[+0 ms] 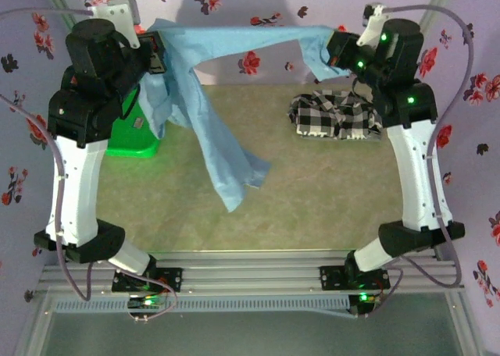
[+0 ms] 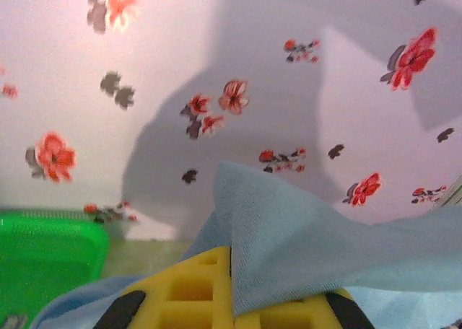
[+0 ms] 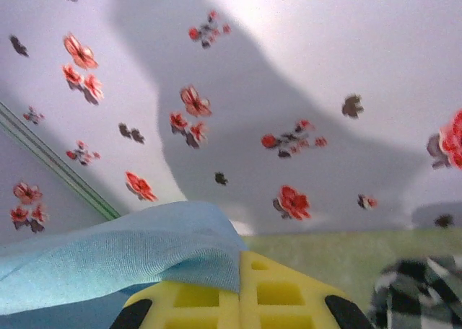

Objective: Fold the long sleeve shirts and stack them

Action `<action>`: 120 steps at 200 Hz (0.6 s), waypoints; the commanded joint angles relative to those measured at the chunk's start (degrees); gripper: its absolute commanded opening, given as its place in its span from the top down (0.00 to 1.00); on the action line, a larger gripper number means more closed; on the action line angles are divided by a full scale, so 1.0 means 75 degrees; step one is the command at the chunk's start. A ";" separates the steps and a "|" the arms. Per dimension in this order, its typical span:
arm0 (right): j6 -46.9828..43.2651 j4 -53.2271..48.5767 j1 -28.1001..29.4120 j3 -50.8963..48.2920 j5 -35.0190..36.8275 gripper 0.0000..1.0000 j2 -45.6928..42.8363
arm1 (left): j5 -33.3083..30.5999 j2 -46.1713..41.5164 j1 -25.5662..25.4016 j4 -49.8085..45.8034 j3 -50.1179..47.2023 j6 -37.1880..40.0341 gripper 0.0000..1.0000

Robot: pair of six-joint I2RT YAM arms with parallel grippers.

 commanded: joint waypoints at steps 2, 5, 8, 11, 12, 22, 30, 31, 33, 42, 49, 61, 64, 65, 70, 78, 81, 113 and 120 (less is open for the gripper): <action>0.0549 -0.0122 -0.0565 0.1292 -0.0031 1.00 0.0687 | 0.0138 0.0252 0.0201 0.0214 0.0539 0.0891 1.00; 0.0609 -0.0112 -0.0611 0.1371 -0.0057 1.00 0.0727 | 0.0202 0.0252 0.0193 0.0272 0.0518 0.0930 1.00; 0.0742 -0.0082 -0.0702 0.1530 -0.0120 1.00 0.0789 | 0.0246 0.0243 0.0196 0.0324 0.0502 0.0966 1.00; 0.0861 -0.0045 -0.0782 0.1664 -0.0167 1.00 0.0851 | 0.0282 0.0225 0.0200 0.0372 0.0473 0.0996 1.00; 0.0933 -0.0014 -0.0841 0.1713 -0.0208 1.00 0.0874 | 0.0288 0.0221 0.0195 0.0384 0.0467 0.1009 1.00; 0.1330 0.0142 -0.1076 0.1915 -0.0472 1.00 0.1005 | 0.0175 0.0173 0.0209 0.0472 0.0409 0.1086 1.00; 0.1689 0.0239 -0.1289 0.2038 -0.0778 1.00 0.1123 | 0.0044 0.0111 0.0282 0.0491 0.0385 0.1086 1.00; 0.1747 0.0241 -0.1302 0.2046 -0.0821 1.00 0.1143 | 0.0028 0.0111 0.0295 0.0491 0.0383 0.1088 1.00; 0.1841 0.0248 -0.1337 0.2069 -0.0893 1.00 0.1166 | 0.0002 0.0094 0.0319 0.0491 0.0380 0.1085 1.00; 0.2100 0.0244 -0.1469 0.2132 -0.1211 1.00 0.1288 | -0.0046 -0.0031 0.0454 0.0519 0.0358 0.1050 1.00; 0.2195 0.0175 -0.1495 0.2115 -0.1395 1.00 0.1353 | -0.0045 -0.0152 0.0553 0.0583 0.0308 0.1035 1.00; 0.2236 0.0019 -0.1502 0.2078 -0.1794 1.00 0.1520 | -0.0046 -0.0401 0.0683 0.0766 0.0247 0.1056 1.00; 0.2262 0.0003 -0.1502 0.2060 -0.1834 1.00 0.1548 | -0.0046 -0.0455 0.0706 0.0812 0.0237 0.1077 1.00; 0.2274 -0.0006 -0.1502 0.2051 -0.1870 1.00 0.1566 | -0.0046 -0.0482 0.0712 0.0827 0.0232 0.1084 1.00; 0.2349 -0.0064 -0.1501 0.1980 -0.2030 1.00 0.1623 | -0.0052 -0.0573 0.0745 0.0889 0.0219 0.1119 1.00; 0.2438 -0.0058 -0.1501 0.1808 -0.2219 1.00 0.1706 | -0.0058 -0.0723 0.0776 0.0983 0.0237 0.1171 1.00; 0.2472 -0.0010 -0.1501 0.1739 -0.2292 1.00 0.1729 | -0.0055 -0.0780 0.0781 0.1018 0.0239 0.1189 1.00; 0.2753 0.0379 -0.1490 0.1193 -0.2759 1.00 0.2002 | 0.0294 -0.1271 0.0784 0.1216 0.0400 0.1392 1.00; 0.2777 0.0372 -0.1479 0.1254 -0.2832 1.00 0.2127 | 0.0445 -0.1344 0.0777 0.1217 0.0516 0.1405 1.00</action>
